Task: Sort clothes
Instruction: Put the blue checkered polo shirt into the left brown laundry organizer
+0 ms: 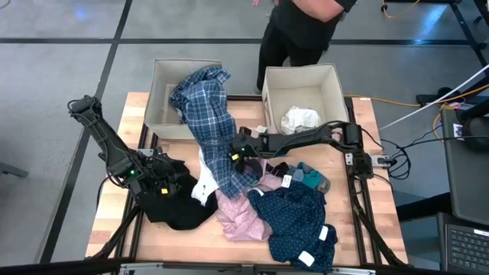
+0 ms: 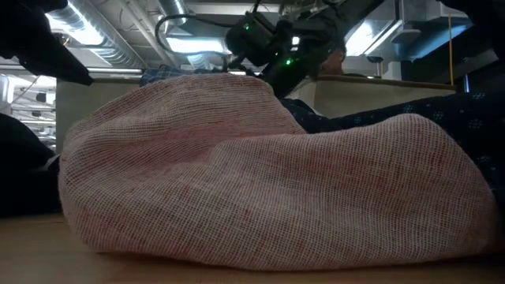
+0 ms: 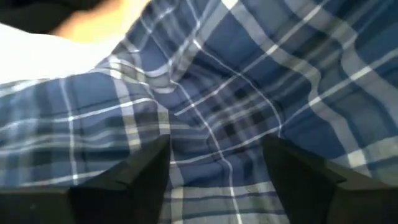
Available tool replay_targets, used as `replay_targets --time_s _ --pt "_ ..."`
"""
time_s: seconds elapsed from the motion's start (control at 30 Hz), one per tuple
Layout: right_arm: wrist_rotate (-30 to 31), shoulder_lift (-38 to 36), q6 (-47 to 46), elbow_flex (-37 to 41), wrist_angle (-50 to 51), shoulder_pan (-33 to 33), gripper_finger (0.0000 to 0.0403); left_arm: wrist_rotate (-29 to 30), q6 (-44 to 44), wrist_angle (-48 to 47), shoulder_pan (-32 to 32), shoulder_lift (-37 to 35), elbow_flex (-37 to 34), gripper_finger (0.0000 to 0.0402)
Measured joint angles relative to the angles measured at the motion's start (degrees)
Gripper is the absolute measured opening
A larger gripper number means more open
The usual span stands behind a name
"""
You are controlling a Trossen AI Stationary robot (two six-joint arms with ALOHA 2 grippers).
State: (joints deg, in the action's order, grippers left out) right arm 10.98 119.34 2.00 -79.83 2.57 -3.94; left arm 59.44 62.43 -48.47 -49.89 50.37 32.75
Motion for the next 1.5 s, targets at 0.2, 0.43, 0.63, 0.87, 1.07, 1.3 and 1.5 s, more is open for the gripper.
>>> replay_targets --time_s 0.2,0.43,0.63,0.87,1.07,1.3,1.5 --pt "3.0 1.0 0.3 0.0 0.4 -0.2 0.0104 0.1 0.1 0.1 0.0 0.0 0.0 0.0172" --pt "4.9 0.9 3.3 -3.1 2.7 -0.2 0.0019 0.0 -0.1 0.1 0.0 0.0 0.0 0.0172" --pt "6.0 0.0 8.4 -10.7 8.7 0.2 0.0006 0.0 -0.3 0.0 0.0 0.0 0.0 0.0172" --pt "7.5 -2.0 16.5 -18.8 9.2 0.1 0.0002 0.0 -0.5 -0.1 0.0 0.0 0.0 0.0172" --pt "8.8 -2.0 28.1 -29.3 2.4 -1.8 0.0001 0.1 -1.4 0.2 0.0 0.0 0.0 0.0172" --pt "-7.3 -1.4 31.4 -33.8 -17.4 -10.0 0.0001 0.3 -1.6 0.2 0.0 0.0 0.0 0.0172" --pt "-13.5 5.5 27.5 -33.7 -35.2 -16.9 0.0001 0.4 -1.5 0.1 0.0 0.0 0.0 0.0172"
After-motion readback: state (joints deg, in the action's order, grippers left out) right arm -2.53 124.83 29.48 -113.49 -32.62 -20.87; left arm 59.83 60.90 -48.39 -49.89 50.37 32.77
